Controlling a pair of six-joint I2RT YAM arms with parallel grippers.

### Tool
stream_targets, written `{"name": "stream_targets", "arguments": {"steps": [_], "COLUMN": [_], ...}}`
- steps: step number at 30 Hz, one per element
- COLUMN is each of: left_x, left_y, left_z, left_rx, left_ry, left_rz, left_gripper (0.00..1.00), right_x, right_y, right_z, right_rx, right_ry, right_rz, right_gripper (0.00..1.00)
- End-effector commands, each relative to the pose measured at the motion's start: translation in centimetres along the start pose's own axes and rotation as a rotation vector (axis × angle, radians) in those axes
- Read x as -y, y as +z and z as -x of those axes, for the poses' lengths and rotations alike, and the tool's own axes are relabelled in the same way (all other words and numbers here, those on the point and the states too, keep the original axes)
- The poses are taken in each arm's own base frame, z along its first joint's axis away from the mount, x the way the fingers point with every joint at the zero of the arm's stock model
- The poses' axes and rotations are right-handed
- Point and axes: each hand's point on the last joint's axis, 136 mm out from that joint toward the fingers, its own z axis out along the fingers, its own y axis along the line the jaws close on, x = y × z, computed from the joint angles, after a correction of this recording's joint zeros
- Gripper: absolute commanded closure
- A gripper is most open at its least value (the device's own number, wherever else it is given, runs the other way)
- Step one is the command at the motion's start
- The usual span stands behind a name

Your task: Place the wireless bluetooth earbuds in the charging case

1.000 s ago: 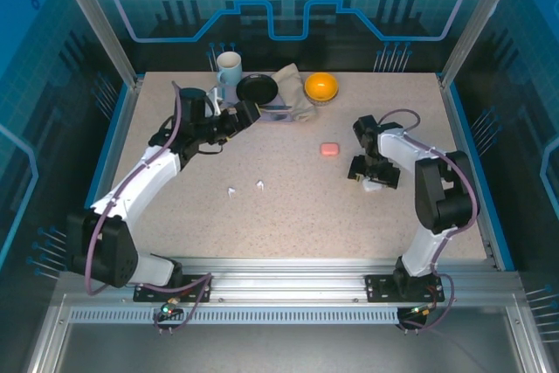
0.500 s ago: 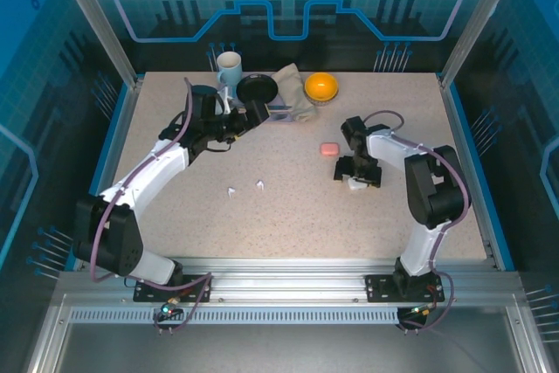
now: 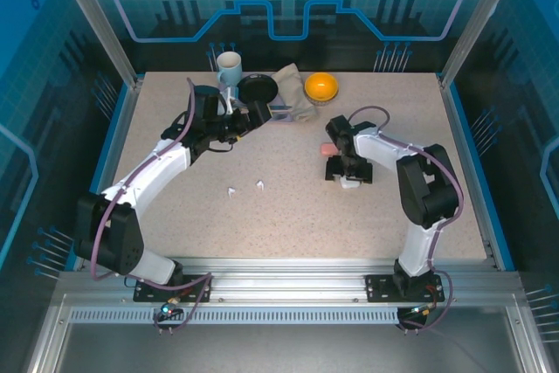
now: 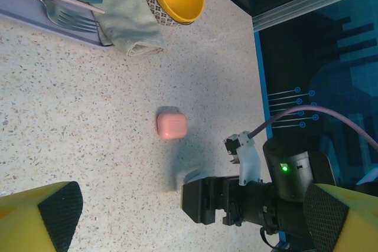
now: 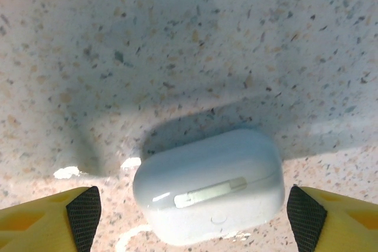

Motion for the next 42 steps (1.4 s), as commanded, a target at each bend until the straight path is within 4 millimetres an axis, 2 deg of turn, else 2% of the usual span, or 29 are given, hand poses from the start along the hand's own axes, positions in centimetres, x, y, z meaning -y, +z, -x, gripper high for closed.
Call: {"name": "stream_targets", "arguments": {"steps": [1, 8, 11, 16, 25, 29, 38, 42], "left_x": [1.4, 1.3, 1.4, 1.5, 1.4, 1.0, -0.6, 0.0], "left_y": [0.0, 0.0, 0.0, 0.0, 0.6, 1.1, 3.0, 4.2], "left_z": [0.8, 0.7, 0.6, 0.5, -0.7, -2.4, -9.1, -11.6], "left_rx": [0.017, 0.016, 0.014, 0.011, -0.008, -0.01, -0.024, -0.018], "left_ry": [0.034, 0.034, 0.037, 0.039, 0.045, 0.06, 0.135, 0.179], "left_rz": [-0.025, -0.025, -0.029, -0.029, -0.022, -0.028, -0.049, -0.088], "left_gripper": [0.01, 0.01, 0.01, 0.01, 0.01, 0.01, 0.01, 0.01], "right_x": [0.5, 1.4, 1.6, 1.7, 1.2, 0.0, -2.1, -2.8], "right_y": [0.4, 2.1, 2.6, 2.3, 1.3, -0.5, -5.0, -6.9], "right_z": [0.2, 0.0, -0.3, -0.7, -1.8, -1.3, 0.9, 2.0], "right_rx": [-0.021, -0.074, -0.094, -0.099, -0.079, -0.04, 0.018, 0.034], "right_ry": [-0.014, 0.009, 0.037, 0.053, 0.131, 0.202, 0.348, 0.421], "right_rz": [-0.059, -0.062, -0.03, 0.0, 0.052, 0.15, 0.372, 0.468], "right_gripper": [0.15, 0.18, 0.26, 0.42, 0.49, 0.5, 0.5, 0.5]}}
